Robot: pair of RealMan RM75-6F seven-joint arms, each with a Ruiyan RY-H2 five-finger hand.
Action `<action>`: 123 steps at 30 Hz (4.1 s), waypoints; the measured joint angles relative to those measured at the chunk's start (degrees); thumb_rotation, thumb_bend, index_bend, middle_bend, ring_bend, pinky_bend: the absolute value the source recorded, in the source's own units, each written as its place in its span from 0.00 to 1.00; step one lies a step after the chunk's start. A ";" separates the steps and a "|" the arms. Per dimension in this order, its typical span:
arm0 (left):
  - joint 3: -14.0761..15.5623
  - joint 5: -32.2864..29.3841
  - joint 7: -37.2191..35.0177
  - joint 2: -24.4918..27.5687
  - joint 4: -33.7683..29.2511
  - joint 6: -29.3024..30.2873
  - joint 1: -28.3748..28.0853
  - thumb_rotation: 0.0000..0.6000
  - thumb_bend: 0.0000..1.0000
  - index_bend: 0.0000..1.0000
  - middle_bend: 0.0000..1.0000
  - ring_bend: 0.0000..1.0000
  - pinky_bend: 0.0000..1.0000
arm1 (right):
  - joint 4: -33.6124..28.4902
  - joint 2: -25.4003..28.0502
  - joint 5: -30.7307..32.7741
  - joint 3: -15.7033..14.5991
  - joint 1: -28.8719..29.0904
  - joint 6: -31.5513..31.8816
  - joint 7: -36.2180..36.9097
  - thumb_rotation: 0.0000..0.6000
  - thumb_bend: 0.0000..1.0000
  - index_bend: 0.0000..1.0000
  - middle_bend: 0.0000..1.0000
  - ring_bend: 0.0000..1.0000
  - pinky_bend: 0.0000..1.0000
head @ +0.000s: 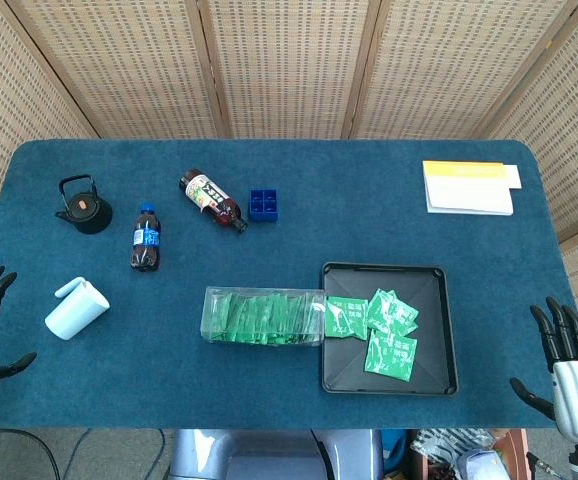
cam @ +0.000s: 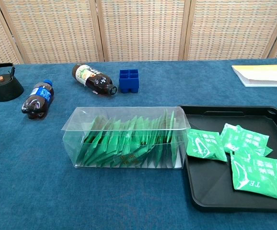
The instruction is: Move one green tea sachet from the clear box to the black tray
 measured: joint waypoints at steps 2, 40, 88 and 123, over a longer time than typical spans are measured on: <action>0.01 0.07 -0.08 0.00 0.11 0.26 0.14 1.00 0.11 0.00 0.00 0.00 0.00 | 0.06 -0.11 -0.19 -0.13 0.04 -0.22 -0.20 1.00 0.00 0.00 0.00 0.00 0.00; -2.84 -6.48 -1.89 -0.25 1.51 -4.12 -2.53 1.00 0.11 0.00 0.00 0.00 0.00 | -9.58 -14.86 25.75 12.51 43.46 -48.06 0.59 1.00 0.27 0.25 0.00 0.00 0.00; -3.59 -8.21 -7.29 1.34 2.38 -5.77 -3.34 1.00 0.11 0.00 0.00 0.00 0.00 | 4.73 -30.54 46.01 14.70 58.18 -38.72 -17.55 1.00 0.65 0.40 0.00 0.00 0.00; -3.73 -9.09 -9.80 1.95 3.23 -7.67 -4.10 1.00 0.11 0.00 0.00 0.00 0.00 | 6.20 -23.20 86.85 21.71 69.68 -42.82 -23.63 1.00 0.88 0.64 0.00 0.00 0.00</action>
